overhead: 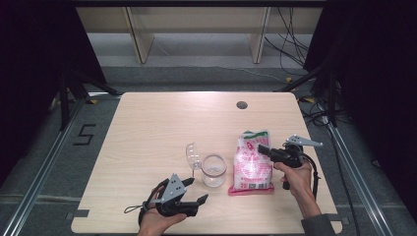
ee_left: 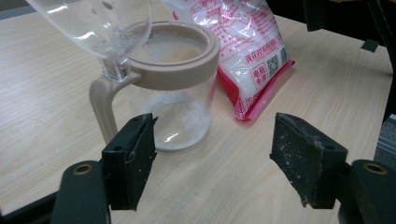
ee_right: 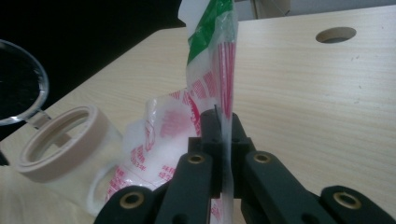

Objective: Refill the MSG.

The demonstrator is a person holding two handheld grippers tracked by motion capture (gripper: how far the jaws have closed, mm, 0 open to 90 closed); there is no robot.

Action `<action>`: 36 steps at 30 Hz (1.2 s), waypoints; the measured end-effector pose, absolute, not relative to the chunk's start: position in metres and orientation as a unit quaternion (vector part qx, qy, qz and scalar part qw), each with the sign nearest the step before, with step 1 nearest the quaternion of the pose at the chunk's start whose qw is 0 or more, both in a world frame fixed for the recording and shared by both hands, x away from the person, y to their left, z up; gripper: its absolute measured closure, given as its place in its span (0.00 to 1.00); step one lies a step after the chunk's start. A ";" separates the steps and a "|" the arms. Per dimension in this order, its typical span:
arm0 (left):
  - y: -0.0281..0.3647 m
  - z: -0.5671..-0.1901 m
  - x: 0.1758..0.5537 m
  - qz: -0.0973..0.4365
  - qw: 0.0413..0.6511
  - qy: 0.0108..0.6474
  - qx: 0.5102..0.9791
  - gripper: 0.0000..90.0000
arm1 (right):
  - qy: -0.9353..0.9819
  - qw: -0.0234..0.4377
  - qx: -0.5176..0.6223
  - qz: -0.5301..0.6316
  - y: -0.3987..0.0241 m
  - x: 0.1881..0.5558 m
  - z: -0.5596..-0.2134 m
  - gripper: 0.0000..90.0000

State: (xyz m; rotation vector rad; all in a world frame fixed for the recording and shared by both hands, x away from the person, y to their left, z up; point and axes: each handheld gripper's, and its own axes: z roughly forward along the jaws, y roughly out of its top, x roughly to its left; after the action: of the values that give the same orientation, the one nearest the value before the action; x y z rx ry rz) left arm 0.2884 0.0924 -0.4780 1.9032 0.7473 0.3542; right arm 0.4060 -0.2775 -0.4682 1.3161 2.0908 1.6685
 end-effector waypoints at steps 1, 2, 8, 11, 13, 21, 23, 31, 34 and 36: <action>0.091 -0.479 0.288 0.146 0.505 0.307 0.793 0.33 | 0.698 0.083 0.446 0.554 -0.277 0.404 -0.466 1.00; 0.088 -0.480 0.287 0.144 0.507 0.309 0.792 0.33 | 0.702 0.099 0.425 0.563 -0.278 0.404 -0.466 1.00; 0.073 -0.488 0.285 0.135 0.492 0.287 0.811 0.33 | 0.699 0.093 0.412 0.577 -0.278 0.391 -0.455 1.00; 0.066 -0.490 0.285 0.132 0.490 0.280 0.815 0.33 | 0.691 0.077 0.420 0.583 -0.275 0.383 -0.450 1.00; 0.061 -0.492 0.285 0.130 0.486 0.278 0.818 0.33 | 0.691 0.078 0.416 0.586 -0.274 0.379 -0.445 1.00; 0.042 -0.496 0.285 0.130 0.490 0.273 0.818 0.33 | 0.721 0.095 0.384 0.569 -0.263 0.372 -0.417 1.00; 0.036 -0.497 0.285 0.130 0.492 0.273 0.816 0.33 | 0.720 0.091 0.384 0.571 -0.260 0.372 -0.413 1.00; 0.016 -0.498 0.290 0.128 0.502 0.282 0.808 0.33 | 0.746 0.114 0.364 0.546 -0.253 0.373 -0.392 1.00; 0.009 -0.500 0.293 0.138 0.497 0.285 0.808 0.34 | 0.752 0.120 0.358 0.540 -0.251 0.374 -0.386 1.00; 0.001 -0.504 0.296 0.142 0.486 0.278 0.816 0.34 | 0.756 0.127 0.358 0.533 -0.252 0.374 -0.381 1.00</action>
State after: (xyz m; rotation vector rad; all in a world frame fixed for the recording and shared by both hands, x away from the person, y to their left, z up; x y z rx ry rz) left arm 0.2958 0.0015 -0.5040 1.9867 0.6759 0.3455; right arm 0.3741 -0.2519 -0.3806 1.0412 2.2011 1.5526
